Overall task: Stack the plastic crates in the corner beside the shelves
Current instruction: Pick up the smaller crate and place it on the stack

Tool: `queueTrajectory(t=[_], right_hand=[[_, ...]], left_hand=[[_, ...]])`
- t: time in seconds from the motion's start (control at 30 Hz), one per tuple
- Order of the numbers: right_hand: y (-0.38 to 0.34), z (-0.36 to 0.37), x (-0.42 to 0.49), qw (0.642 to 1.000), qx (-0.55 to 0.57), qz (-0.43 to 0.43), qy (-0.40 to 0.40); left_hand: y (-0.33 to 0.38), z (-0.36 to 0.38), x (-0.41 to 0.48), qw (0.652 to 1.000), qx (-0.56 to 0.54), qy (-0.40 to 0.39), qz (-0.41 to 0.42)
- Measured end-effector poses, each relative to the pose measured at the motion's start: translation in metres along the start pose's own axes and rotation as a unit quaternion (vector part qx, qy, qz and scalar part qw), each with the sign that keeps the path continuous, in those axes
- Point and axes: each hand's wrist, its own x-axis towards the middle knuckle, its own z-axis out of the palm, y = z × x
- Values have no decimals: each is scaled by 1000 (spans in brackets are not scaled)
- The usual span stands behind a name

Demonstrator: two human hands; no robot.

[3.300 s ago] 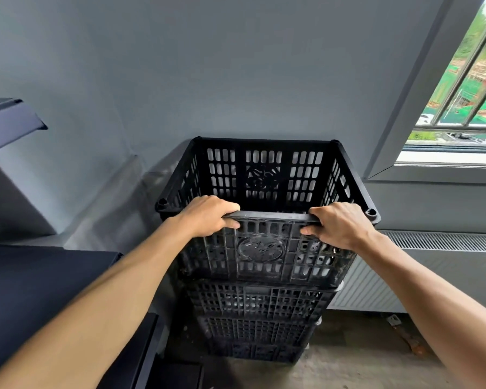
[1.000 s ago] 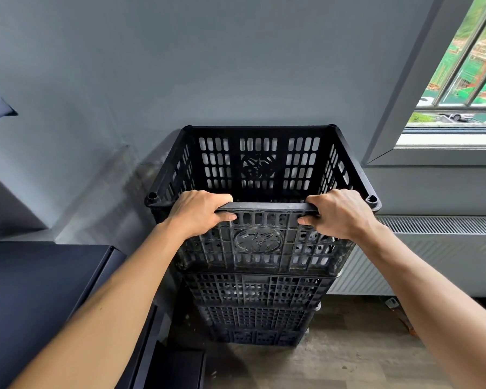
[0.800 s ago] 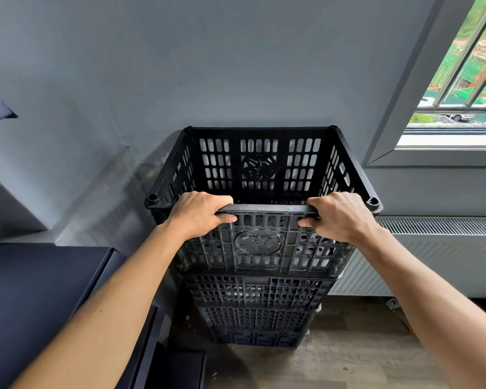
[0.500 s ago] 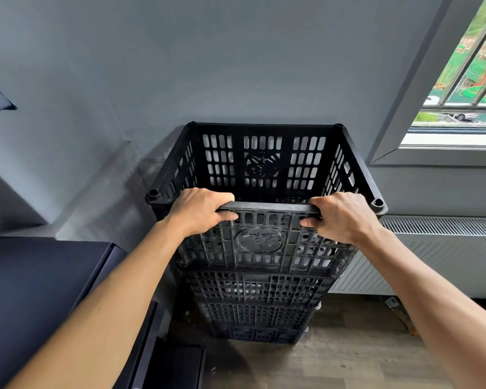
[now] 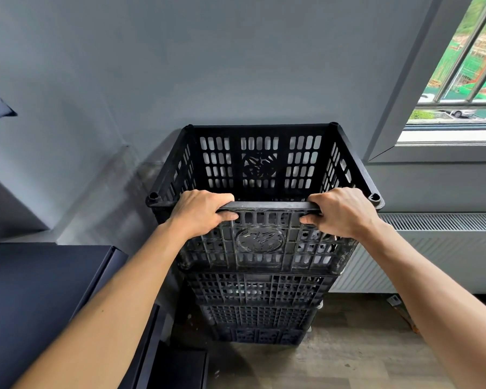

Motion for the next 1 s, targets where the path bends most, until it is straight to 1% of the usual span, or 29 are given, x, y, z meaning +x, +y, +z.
queueTrajectory(t=[0.57, 0.67, 0.83, 1.0], right_hand=[[-2, 2, 1, 999, -1, 32, -9], [-1, 4, -1, 999, 5, 41, -7], [-4, 7, -8, 999, 7, 41, 20], [-9, 14, -16, 997, 20, 48, 59]], left_hand=[[4, -3, -4, 1000, 0, -3, -18], [8, 1, -6, 1000, 1, 19, -13], [14, 10, -13, 997, 23, 72, -20], [17, 8, -19, 997, -27, 63, -22]])
